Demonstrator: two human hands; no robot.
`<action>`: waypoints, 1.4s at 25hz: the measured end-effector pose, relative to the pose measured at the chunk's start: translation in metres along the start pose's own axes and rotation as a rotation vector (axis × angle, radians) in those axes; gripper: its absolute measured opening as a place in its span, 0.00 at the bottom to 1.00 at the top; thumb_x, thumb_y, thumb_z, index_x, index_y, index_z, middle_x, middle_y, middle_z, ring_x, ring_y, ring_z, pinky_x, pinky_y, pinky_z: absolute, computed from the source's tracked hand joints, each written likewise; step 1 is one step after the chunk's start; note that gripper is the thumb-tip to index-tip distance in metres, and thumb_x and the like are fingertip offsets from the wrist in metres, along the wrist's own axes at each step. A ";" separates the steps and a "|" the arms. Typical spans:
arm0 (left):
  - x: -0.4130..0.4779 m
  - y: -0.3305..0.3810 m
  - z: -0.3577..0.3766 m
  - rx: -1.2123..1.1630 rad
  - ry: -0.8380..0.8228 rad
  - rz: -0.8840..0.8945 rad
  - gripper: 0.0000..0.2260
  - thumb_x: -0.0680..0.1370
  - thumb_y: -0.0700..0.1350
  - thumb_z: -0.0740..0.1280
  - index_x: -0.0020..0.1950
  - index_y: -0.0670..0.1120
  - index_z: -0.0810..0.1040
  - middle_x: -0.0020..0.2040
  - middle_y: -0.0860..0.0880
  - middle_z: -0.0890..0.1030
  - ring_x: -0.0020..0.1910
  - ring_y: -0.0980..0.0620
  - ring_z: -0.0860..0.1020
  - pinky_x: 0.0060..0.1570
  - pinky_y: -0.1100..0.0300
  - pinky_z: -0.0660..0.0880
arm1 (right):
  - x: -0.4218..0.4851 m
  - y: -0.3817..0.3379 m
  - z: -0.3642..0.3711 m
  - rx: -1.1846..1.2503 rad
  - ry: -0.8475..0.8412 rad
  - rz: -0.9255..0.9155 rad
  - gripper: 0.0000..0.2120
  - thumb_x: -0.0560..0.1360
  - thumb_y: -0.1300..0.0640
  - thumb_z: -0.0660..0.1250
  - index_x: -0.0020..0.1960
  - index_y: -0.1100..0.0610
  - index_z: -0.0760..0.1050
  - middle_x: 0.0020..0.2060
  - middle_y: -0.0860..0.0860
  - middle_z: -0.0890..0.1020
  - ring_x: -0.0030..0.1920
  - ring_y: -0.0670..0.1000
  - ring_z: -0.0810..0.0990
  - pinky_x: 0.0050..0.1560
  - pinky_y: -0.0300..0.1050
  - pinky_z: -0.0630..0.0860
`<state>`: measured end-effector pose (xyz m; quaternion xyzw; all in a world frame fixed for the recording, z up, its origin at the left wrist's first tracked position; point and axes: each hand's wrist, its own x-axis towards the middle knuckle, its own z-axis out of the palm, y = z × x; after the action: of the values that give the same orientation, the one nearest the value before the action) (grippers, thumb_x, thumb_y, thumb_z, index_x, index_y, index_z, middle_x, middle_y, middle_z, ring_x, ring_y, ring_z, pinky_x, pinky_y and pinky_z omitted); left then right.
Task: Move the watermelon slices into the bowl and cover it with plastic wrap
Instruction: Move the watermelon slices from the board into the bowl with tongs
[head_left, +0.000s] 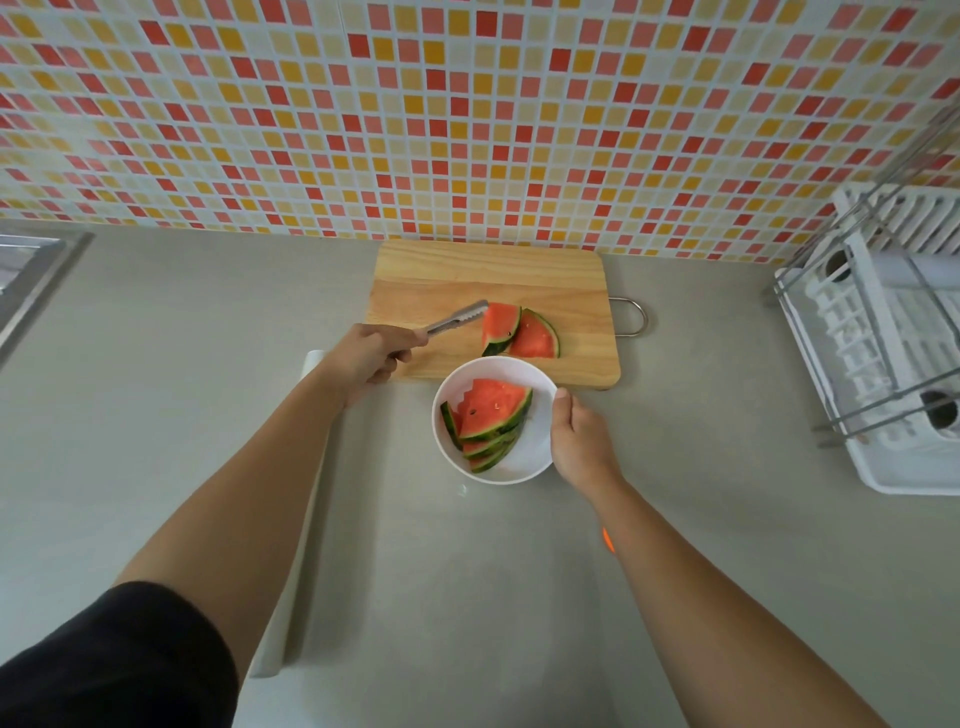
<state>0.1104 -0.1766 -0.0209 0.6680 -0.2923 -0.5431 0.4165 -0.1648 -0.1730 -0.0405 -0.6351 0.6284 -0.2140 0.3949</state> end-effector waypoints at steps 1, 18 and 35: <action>0.001 0.001 0.001 0.027 -0.001 0.024 0.09 0.66 0.50 0.76 0.39 0.46 0.85 0.30 0.51 0.75 0.22 0.58 0.63 0.20 0.67 0.60 | 0.000 0.000 0.000 -0.002 0.005 -0.003 0.20 0.81 0.49 0.47 0.41 0.59 0.72 0.33 0.53 0.76 0.38 0.56 0.74 0.38 0.46 0.64; -0.008 0.016 0.005 -0.038 0.059 -0.036 0.06 0.73 0.43 0.72 0.42 0.40 0.82 0.31 0.49 0.72 0.22 0.58 0.63 0.20 0.67 0.58 | -0.001 0.000 0.000 0.036 0.000 0.063 0.20 0.80 0.46 0.47 0.39 0.55 0.70 0.32 0.50 0.74 0.37 0.54 0.74 0.38 0.46 0.65; -0.113 -0.007 0.028 0.930 -0.132 0.344 0.07 0.74 0.50 0.71 0.47 0.49 0.86 0.36 0.55 0.83 0.32 0.62 0.75 0.35 0.76 0.68 | 0.006 0.003 0.001 0.109 -0.063 0.082 0.24 0.80 0.45 0.45 0.55 0.56 0.75 0.46 0.52 0.76 0.47 0.52 0.73 0.48 0.43 0.64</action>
<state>0.0560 -0.0848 0.0253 0.6893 -0.6352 -0.3196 0.1389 -0.1655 -0.1780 -0.0447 -0.5928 0.6286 -0.2113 0.4570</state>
